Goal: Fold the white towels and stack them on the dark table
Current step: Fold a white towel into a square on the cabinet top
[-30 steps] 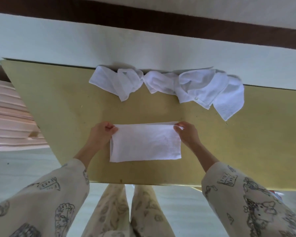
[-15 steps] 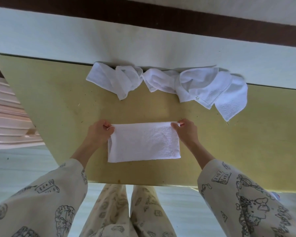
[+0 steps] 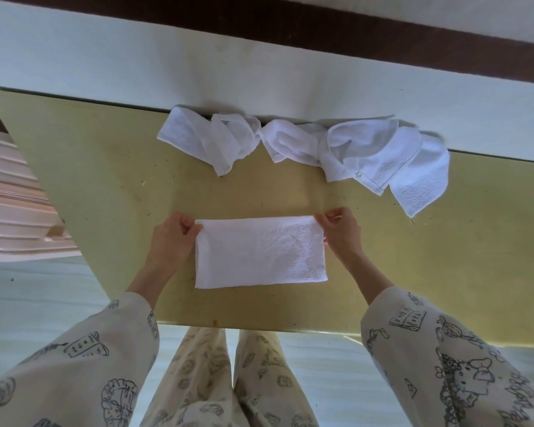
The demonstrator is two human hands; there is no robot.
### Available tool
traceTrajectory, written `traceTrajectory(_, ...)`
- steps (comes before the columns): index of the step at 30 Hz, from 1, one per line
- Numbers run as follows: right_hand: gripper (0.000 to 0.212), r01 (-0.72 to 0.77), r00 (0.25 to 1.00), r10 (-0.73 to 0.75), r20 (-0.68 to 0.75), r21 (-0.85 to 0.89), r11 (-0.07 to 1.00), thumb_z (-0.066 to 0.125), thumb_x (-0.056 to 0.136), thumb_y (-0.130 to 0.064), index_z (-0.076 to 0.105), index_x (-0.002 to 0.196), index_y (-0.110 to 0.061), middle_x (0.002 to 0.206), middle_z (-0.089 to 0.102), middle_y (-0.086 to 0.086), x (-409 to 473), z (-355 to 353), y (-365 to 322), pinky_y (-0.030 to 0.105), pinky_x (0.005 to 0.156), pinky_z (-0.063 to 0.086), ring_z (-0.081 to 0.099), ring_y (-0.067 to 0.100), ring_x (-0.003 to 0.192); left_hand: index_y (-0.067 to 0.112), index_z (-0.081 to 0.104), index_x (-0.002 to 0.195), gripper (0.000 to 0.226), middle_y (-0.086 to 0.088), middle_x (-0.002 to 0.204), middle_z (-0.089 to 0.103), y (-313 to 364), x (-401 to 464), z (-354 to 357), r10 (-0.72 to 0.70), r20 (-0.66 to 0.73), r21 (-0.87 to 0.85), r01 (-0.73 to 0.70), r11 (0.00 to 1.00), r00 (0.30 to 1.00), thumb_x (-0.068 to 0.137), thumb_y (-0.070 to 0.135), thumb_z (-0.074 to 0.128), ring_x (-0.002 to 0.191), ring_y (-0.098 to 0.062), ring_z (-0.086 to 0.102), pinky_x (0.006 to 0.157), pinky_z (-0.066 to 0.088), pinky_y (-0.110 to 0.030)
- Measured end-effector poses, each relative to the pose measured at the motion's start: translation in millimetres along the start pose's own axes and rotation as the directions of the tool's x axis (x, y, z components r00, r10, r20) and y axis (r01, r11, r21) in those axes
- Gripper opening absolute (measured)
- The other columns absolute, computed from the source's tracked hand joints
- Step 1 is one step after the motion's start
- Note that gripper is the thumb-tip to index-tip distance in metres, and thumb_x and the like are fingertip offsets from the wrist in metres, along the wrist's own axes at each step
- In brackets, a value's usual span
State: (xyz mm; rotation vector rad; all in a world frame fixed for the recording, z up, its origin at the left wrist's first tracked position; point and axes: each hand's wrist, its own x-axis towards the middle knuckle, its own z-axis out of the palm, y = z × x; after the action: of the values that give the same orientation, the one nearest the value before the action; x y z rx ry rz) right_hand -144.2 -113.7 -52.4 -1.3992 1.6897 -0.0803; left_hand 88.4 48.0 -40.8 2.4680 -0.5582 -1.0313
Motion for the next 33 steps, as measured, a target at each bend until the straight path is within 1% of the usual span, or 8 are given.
traceTrajectory(4, 0.03, -0.019, 0.981, 0.057, -0.184, 0.2, 0.98, 0.056, 0.091, -0.029, 0.052, 0.111, -0.007, 0.1, 0.06, 0.004, -19.6, -2.5, 0.4, 0.03, 0.082, 0.046, 0.059, 0.022, 0.094, 0.004, 0.052, 0.107, 0.02, -0.012, 0.098, 0.058, -6.0, -14.7, 0.3, 0.107, -0.172, 0.127, -0.086, 0.988, 0.979, 0.092, 0.017, 0.05, 0.085, -0.027, 0.052, 0.07, 0.041, -0.036)
traceTrajectory(7, 0.024, 0.298, 0.892, -0.282, -0.354, -0.012, 0.955, 0.05, 0.093, -0.014, 0.055, 0.112, -0.001, 0.107, 0.057, 0.012, -45.0, 6.6, 8.4, 0.022, 0.087, 0.038, 0.056, 0.027, 0.102, 0.003, 0.054, 0.106, 0.022, -0.018, 0.098, 0.058, -9.3, -36.9, 17.4, 0.439, -0.279, 0.406, -0.309, 0.86, 0.854, 0.085, 0.002, 0.051, 0.09, -0.036, 0.052, 0.074, 0.041, -0.044)
traceTrajectory(10, 0.031, 0.63, 0.72, -0.685, -0.11, -0.31, 0.712, 0.04, 0.095, -0.017, 0.056, 0.116, 0.0, 0.122, 0.057, 0.019, -62.4, 40.7, 23.3, 0.03, 0.104, 0.032, 0.046, 0.028, 0.119, 0.009, 0.049, 0.113, 0.031, -0.015, 0.113, 0.057, -5.5, -55.0, 54.4, 0.673, -0.112, 0.478, -0.555, 0.681, 0.731, 0.082, 0.004, 0.047, 0.109, -0.032, 0.048, 0.091, 0.036, -0.042)
traceTrajectory(13, 0.035, 0.74, 0.615, -0.778, 0.127, -0.436, 0.513, 0.031, 0.098, -0.023, 0.044, 0.127, -0.007, 0.136, 0.049, 0.02, -63.8, 75.5, 33.5, 0.044, 0.111, 0.025, 0.032, 0.028, 0.133, 0.007, 0.044, 0.123, 0.037, -0.016, 0.132, 0.048, -6.2, -51.7, 89.8, 0.702, 0.056, 0.521, -0.62, 0.586, 0.71, 0.087, 0.014, 0.038, 0.129, -0.032, 0.033, 0.105, 0.033, -0.053)
traceTrajectory(17, 0.049, 0.631, 0.686, -0.716, 0.126, -0.593, 0.5, 0.038, 0.092, -0.034, 0.037, 0.134, -0.008, 0.143, 0.04, 0.022, -39.6, 76.7, 41.9, 0.046, 0.112, 0.024, 0.03, 0.031, 0.135, 0.01, 0.038, 0.136, 0.047, -0.014, 0.145, 0.038, -21.7, -29.2, 92.6, 0.658, 0.137, 0.575, -0.6, 0.556, 0.741, 0.092, 0.026, 0.035, 0.136, -0.03, 0.024, 0.111, 0.02, -0.054)
traceTrajectory(22, 0.058, 0.613, 0.654, -0.733, 0.187, -0.698, 0.369, 0.032, 0.094, -0.048, 0.031, 0.142, -0.015, 0.148, 0.034, 0.018, -25.2, 66.7, 55.9, 0.044, 0.115, 0.017, 0.024, 0.027, 0.14, 0.021, 0.032, 0.143, 0.053, -0.007, 0.151, 0.027, -38.9, -16.9, 77.6, 0.69, 0.186, 0.609, -0.633, 0.477, 0.699, 0.093, 0.04, 0.032, 0.141, -0.027, 0.02, 0.115, 0.012, -0.049)
traceTrajectory(28, 0.064, 0.58, 0.7, -0.682, 0.212, -0.726, 0.37, 0.026, 0.092, -0.053, 0.023, 0.146, -0.018, 0.152, 0.025, 0.015, -26.6, 67.4, 54.1, 0.049, 0.115, 0.01, 0.016, 0.027, 0.142, 0.013, 0.03, 0.143, 0.053, -0.008, 0.152, 0.025, -55.6, 5.1, 39.9, 0.545, -0.028, 0.531, -0.449, 0.718, 0.838, 0.096, 0.036, 0.022, 0.141, -0.027, 0.017, 0.116, 0.007, -0.045)
traceTrajectory(33, 0.065, 0.57, 0.714, -0.667, 0.213, -0.73, 0.377, 0.026, 0.092, -0.053, 0.023, 0.146, -0.018, 0.153, 0.024, 0.016, -27.8, 67.3, 52.3, 0.05, 0.115, 0.011, 0.015, 0.027, 0.142, 0.008, 0.059, 0.108, 0.028, -0.012, 0.131, 0.053, -53.3, 16.6, 20.3, 0.635, -0.123, 0.433, -0.535, 0.726, 0.762, 0.091, 0.027, 0.047, 0.133, -0.028, 0.034, 0.107, 0.026, -0.042)
